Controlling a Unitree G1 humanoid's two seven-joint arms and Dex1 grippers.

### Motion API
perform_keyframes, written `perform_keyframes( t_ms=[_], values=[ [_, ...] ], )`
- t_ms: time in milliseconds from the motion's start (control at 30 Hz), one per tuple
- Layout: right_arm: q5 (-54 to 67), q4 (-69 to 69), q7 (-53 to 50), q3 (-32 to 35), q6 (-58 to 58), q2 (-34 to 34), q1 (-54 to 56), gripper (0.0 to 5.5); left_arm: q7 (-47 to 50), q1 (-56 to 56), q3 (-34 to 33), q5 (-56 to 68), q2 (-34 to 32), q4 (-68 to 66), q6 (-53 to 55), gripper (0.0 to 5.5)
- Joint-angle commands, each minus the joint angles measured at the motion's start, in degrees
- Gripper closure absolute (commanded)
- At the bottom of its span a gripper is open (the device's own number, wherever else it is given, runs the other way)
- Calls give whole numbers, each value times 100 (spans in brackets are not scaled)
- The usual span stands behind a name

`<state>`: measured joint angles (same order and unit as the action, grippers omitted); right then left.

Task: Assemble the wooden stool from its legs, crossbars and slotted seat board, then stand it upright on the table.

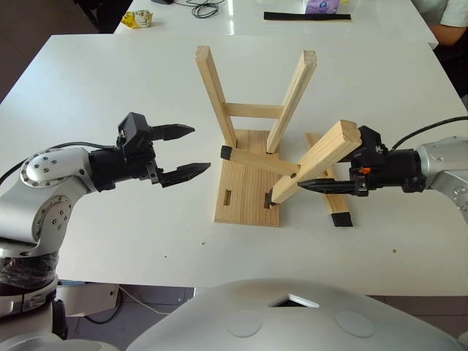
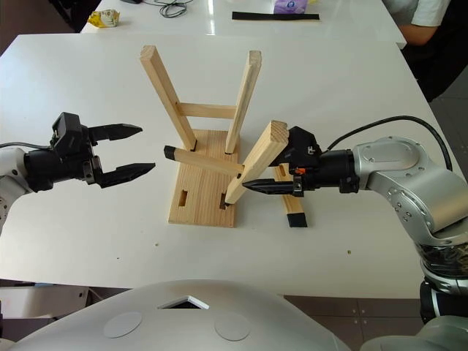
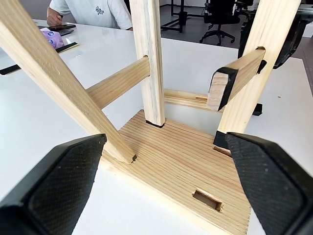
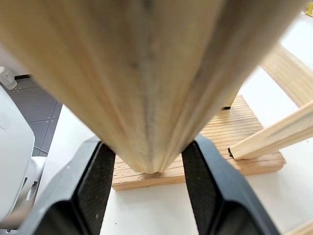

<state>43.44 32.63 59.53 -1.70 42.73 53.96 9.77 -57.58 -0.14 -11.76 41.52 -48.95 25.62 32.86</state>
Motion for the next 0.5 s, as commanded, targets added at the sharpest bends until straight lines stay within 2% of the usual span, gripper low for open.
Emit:
perform_keyframes(
  t_ms=[33, 500],
  values=[
    [186, 184, -109, 50, 197, -56, 47, 346, -4, -112, -19, 67, 1, 13, 54, 97],
    [-405, 53, -24, -233, -250, -99, -72, 346, -41, -266, -7, 114, -18, -79, 102, 97]
  ],
)
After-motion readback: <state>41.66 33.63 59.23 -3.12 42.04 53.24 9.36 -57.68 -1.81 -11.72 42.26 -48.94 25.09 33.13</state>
